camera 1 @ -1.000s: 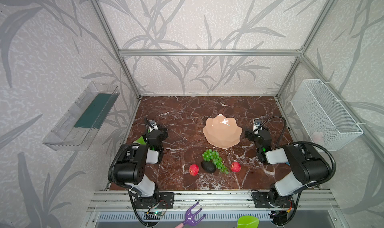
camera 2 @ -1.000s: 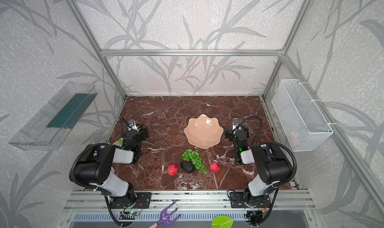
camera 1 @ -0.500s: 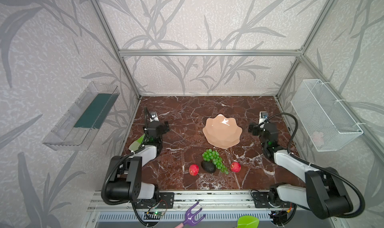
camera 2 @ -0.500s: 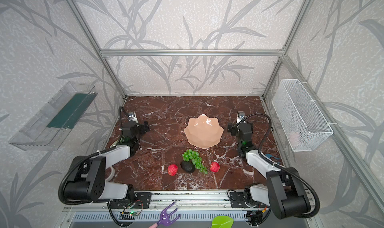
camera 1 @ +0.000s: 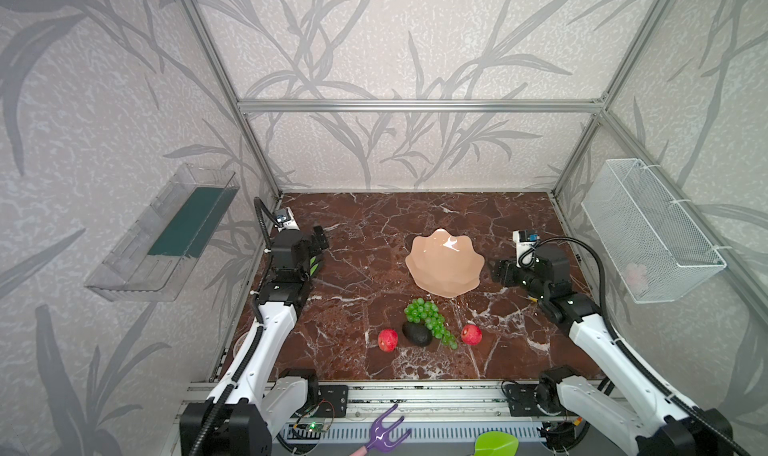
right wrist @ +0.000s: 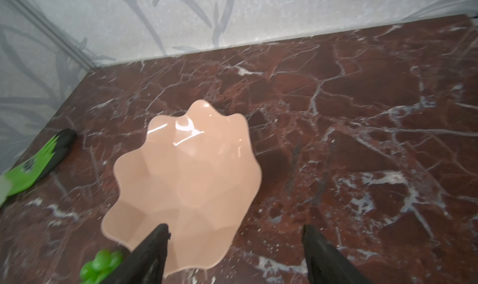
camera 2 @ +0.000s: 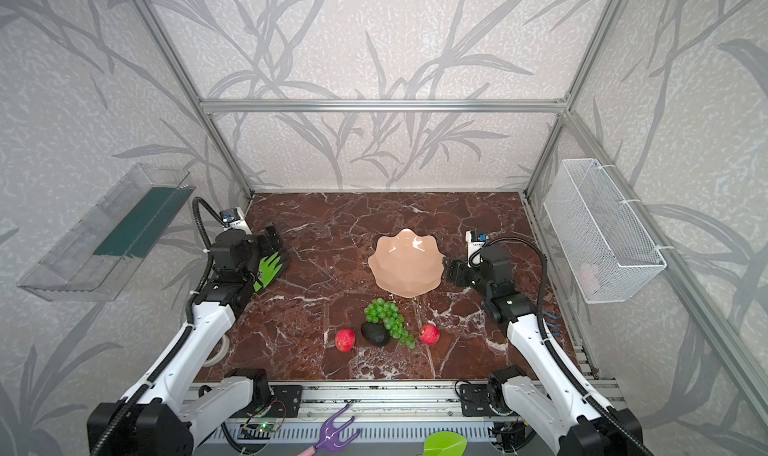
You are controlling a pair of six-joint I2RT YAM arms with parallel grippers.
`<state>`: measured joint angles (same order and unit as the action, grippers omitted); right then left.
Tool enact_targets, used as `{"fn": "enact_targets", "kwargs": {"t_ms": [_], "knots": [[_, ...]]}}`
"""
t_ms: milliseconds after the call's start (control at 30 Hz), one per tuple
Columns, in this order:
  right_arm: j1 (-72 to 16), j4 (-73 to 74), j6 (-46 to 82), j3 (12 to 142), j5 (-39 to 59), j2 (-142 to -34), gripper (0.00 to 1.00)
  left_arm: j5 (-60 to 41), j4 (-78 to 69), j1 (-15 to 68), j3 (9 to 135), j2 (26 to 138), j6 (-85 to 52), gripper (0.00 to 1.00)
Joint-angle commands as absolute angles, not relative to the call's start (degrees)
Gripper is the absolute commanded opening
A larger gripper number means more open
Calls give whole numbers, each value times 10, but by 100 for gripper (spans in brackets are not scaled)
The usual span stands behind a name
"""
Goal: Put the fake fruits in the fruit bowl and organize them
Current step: 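Reach the right gripper down to the small red apple beside the grapes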
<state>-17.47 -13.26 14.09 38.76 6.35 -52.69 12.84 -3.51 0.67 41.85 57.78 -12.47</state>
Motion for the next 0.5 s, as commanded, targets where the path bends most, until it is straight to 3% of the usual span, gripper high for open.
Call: {"fn": "enact_targets", "kwargs": {"t_ms": [0, 167, 467], "knots": [[-252, -365, 128, 441, 13, -516, 79, 114, -1, 4, 429, 555, -135, 97], [-390, -470, 186, 475, -71, -548, 78, 72, 13, 4, 427, 537, -143, 97], [-546, -471, 265, 502, -100, -670, 77, 98, 31, 4, 426, 515, -141, 97]]}}
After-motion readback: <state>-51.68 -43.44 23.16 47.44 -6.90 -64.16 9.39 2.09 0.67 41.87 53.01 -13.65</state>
